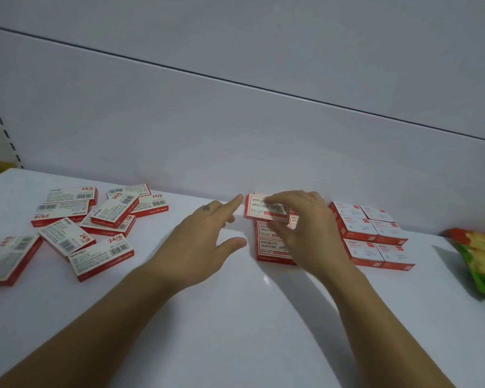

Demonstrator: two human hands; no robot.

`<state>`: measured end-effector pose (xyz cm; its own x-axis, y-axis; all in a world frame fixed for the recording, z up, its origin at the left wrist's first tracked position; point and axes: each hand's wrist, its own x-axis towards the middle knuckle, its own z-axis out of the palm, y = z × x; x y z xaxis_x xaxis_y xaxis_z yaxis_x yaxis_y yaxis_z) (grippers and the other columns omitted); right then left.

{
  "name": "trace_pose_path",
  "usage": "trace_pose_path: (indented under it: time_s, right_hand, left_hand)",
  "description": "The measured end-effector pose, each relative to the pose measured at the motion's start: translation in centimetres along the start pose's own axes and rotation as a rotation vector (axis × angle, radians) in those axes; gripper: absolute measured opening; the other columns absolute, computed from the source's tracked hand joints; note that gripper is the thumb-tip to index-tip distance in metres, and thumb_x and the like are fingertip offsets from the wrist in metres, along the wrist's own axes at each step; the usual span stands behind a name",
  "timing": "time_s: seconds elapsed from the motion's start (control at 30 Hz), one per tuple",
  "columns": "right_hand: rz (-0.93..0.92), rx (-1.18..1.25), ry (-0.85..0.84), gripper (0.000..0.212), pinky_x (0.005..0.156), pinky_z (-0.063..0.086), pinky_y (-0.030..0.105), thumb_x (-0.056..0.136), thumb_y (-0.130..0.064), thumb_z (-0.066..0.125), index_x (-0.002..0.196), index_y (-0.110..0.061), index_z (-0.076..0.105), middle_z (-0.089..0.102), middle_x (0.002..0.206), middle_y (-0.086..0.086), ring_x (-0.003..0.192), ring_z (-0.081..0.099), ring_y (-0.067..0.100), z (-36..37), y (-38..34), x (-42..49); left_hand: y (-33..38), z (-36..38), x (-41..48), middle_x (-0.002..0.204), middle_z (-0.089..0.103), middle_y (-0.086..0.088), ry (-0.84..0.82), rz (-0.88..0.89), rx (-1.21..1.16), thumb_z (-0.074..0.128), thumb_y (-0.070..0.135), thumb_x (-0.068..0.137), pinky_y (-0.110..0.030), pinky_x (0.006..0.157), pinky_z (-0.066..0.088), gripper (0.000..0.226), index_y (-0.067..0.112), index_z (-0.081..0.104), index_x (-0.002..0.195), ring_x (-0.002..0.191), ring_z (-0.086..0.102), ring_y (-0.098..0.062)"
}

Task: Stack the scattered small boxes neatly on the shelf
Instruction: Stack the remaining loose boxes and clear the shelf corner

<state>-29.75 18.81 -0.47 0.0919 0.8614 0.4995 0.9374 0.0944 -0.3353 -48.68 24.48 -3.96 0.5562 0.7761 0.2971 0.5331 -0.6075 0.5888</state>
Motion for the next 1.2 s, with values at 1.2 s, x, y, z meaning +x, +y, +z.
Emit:
trace_pose_path:
  time_s: [1.2]
  right_hand:
    - [0.203,-0.272,-0.100,0.024,0.092,0.039,0.037,0.093,-0.025,0.053,0.108,-0.023,0.072,0.066,0.116,0.000,0.108,0.052,0.024,3.4,2.7,0.9]
  left_hand:
    - [-1.1,-1.6,0.1,0.136,0.048,0.010,-0.008,-0.002,0.319,0.049,0.054,0.090,-0.034,0.104,0.028,0.051,0.034,0.043,0.137,0.127,0.037,-0.012]
